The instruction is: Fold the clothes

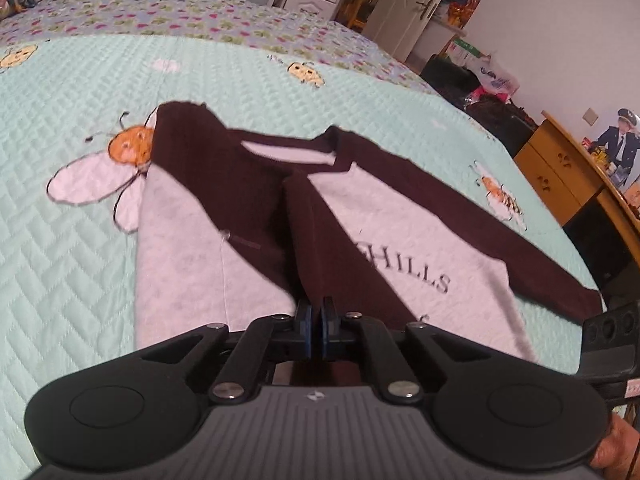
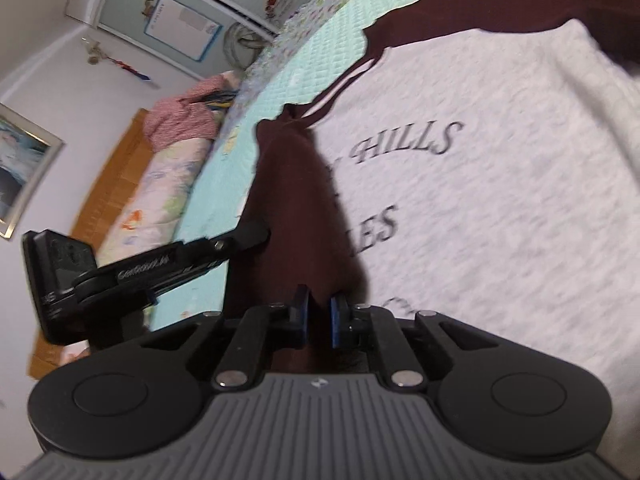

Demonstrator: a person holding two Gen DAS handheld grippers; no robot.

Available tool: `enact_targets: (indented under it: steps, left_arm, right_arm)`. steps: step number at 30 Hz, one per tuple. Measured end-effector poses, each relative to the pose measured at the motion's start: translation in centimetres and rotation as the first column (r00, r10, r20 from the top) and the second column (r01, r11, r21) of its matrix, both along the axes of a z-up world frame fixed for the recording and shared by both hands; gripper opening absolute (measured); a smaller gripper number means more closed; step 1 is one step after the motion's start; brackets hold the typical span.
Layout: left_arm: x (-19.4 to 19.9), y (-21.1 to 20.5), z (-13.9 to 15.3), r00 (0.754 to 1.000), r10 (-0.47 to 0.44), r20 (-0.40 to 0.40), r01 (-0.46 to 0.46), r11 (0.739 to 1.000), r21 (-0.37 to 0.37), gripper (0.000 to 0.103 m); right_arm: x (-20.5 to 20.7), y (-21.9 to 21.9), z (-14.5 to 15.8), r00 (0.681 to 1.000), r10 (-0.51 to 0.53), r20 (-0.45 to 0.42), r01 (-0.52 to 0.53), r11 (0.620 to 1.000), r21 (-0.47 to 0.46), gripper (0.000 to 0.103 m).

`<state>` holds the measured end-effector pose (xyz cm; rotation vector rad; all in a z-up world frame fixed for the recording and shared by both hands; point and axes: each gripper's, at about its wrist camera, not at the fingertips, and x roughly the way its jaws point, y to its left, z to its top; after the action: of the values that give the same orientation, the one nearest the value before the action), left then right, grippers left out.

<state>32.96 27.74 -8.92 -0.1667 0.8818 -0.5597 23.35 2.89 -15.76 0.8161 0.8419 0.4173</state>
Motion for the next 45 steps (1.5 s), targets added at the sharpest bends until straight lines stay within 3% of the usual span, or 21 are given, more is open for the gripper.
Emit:
enact_targets:
  steps: [3, 4, 7, 8, 10, 12, 14, 16, 19, 23, 28, 29, 30, 32, 35, 38, 42, 45]
  left_arm:
    - [-1.3, 1.2, 0.3, 1.000, 0.016, -0.001, -0.016, 1.000, -0.024, 0.005]
    - [-1.9, 1.7, 0.7, 1.000, 0.028, -0.001, -0.028, 0.999, -0.035, 0.007]
    - [-4.4, 3.4, 2.2, 0.999, 0.049, 0.004, -0.049, 0.998, -0.046, 0.010]
    - [-5.7, 4.0, 2.6, 0.999, 0.038, 0.003, -0.038, 0.997, -0.066, 0.013]
    - [-8.6, 4.6, 3.2, 1.000, -0.001, -0.001, 0.001, 0.995, -0.098, 0.020]
    - [-11.6, 4.4, 3.3, 0.998, -0.067, -0.015, 0.065, 0.993, -0.097, 0.026]
    - [-14.2, 4.0, 3.1, 0.991, -0.132, -0.031, 0.128, 0.988, -0.091, 0.028]
    - [-16.4, 3.4, 2.4, 0.980, -0.191, -0.050, 0.186, 0.979, -0.082, 0.030]
    - [-18.1, 3.1, 0.4, 0.976, -0.193, -0.101, 0.190, 0.981, -0.043, 0.030]
    - [-18.5, 4.3, -1.5, 0.977, -0.160, -0.138, 0.151, 0.986, -0.073, 0.030]
    - [-18.2, 4.8, -1.7, 0.976, -0.146, -0.162, 0.128, 0.985, -0.120, 0.032]
    - [-18.3, 4.7, -1.6, 0.975, -0.151, -0.163, 0.132, 0.984, -0.120, 0.034]
    - [-18.4, 4.6, -1.5, 0.973, -0.160, -0.168, 0.139, 0.982, -0.129, 0.035]
    - [-18.6, 4.3, -1.1, 0.968, -0.190, -0.166, 0.165, 0.975, -0.151, 0.041]
    - [-19.1, 3.4, -1.3, 0.964, -0.217, -0.154, 0.199, 0.972, -0.125, 0.043]
    - [-19.2, 3.7, -1.8, 0.965, -0.202, -0.169, 0.179, 0.974, -0.138, 0.043]
    - [-19.4, 4.6, -1.7, 0.964, -0.174, -0.203, 0.136, 0.973, -0.188, 0.043]
    - [-19.8, 3.9, -1.2, 0.958, -0.213, -0.191, 0.177, 0.966, -0.188, 0.050]
  right_arm:
    - [-0.8, -0.7, -0.1, 1.000, -0.012, -0.014, 0.013, 0.999, 0.043, 0.018]
    - [-1.2, -1.1, -0.1, 0.999, -0.024, -0.026, 0.025, 0.998, 0.064, 0.025]
    - [-4.4, -1.2, 1.9, 0.999, -0.040, 0.019, 0.040, 0.999, 0.002, 0.028]
    - [-5.7, -0.9, 2.8, 0.998, -0.026, 0.053, 0.027, 0.999, -0.022, 0.028]
    - [-8.0, 0.4, 3.8, 0.994, 0.064, 0.085, -0.067, 0.997, 0.027, 0.028]
    - [-10.1, 1.9, 3.5, 0.987, 0.155, 0.053, -0.160, 0.979, 0.126, 0.027]
    - [-11.9, 3.1, 2.7, 0.982, 0.188, 0.000, -0.187, 0.974, 0.127, 0.028]
    - [-13.4, 3.7, 1.9, 0.983, 0.180, -0.046, -0.176, 0.980, 0.088, 0.028]
    - [-14.2, 3.0, 0.2, 0.987, 0.106, -0.118, -0.094, 0.990, 0.102, 0.028]
    - [-13.1, 2.5, -2.1, 0.983, 0.073, -0.166, -0.039, 0.979, 0.200, 0.026]
    - [-11.5, 3.3, -2.5, 0.983, 0.106, -0.152, -0.068, 0.969, 0.236, 0.020]
    - [-11.4, 3.4, -2.4, 0.984, 0.108, -0.145, -0.073, 0.972, 0.225, 0.017]
    - [-11.3, 3.4, -1.9, 0.985, 0.111, -0.132, -0.081, 0.973, 0.214, 0.005]
    - [-11.4, 2.6, -0.2, 0.992, 0.110, -0.066, -0.094, 0.974, 0.206, 0.004]
    - [-11.0, 2.6, 1.3, 0.990, 0.136, -0.030, -0.133, 0.988, 0.072, 0.004]
    - [-10.8, 2.8, 0.4, 0.987, 0.144, -0.073, -0.142, 0.989, 0.027, 0.004]
    - [-11.7, 2.0, 0.5, 0.995, 0.095, -0.042, -0.091, 0.992, 0.091, 0.004]
    - [-12.3, 1.8, 0.9, 0.997, 0.080, -0.020, -0.077, 0.990, 0.115, 0.004]
